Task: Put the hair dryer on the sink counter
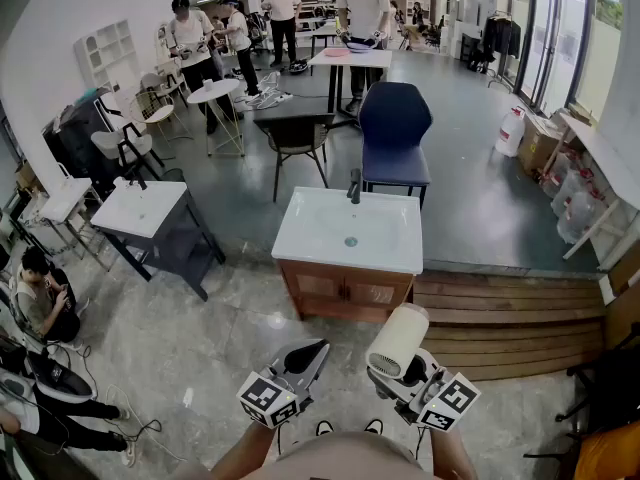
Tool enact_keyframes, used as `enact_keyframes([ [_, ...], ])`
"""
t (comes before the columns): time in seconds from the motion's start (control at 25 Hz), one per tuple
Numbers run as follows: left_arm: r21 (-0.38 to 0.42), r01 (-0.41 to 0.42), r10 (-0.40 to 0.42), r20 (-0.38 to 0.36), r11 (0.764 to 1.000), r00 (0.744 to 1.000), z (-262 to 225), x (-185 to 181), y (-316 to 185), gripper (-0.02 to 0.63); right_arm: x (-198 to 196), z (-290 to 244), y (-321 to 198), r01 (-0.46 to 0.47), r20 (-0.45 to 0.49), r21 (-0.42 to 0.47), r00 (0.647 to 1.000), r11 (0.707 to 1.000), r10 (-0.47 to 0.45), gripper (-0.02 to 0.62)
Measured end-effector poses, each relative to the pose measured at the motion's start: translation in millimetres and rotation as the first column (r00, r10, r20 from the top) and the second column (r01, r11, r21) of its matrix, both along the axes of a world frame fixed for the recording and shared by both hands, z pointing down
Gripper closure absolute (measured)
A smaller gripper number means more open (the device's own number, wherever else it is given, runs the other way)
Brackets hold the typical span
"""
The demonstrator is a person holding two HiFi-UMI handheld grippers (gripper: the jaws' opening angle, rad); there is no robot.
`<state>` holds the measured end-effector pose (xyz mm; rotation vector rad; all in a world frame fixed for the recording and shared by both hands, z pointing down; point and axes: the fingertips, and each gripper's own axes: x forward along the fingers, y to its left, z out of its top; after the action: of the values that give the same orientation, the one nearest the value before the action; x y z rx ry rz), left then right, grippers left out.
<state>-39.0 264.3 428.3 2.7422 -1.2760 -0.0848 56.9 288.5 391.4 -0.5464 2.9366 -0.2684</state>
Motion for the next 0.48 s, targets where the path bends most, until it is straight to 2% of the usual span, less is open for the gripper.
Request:
enact_keyframes([
  [0.48,-0.018,-0.019,0.019,-0.001,1.000,1.000,6.2,12.1,13.9,0.600,9.6,6.2,13.2,0.005,-0.009,-0.014,1.000,1.000,-0.005,0.377],
])
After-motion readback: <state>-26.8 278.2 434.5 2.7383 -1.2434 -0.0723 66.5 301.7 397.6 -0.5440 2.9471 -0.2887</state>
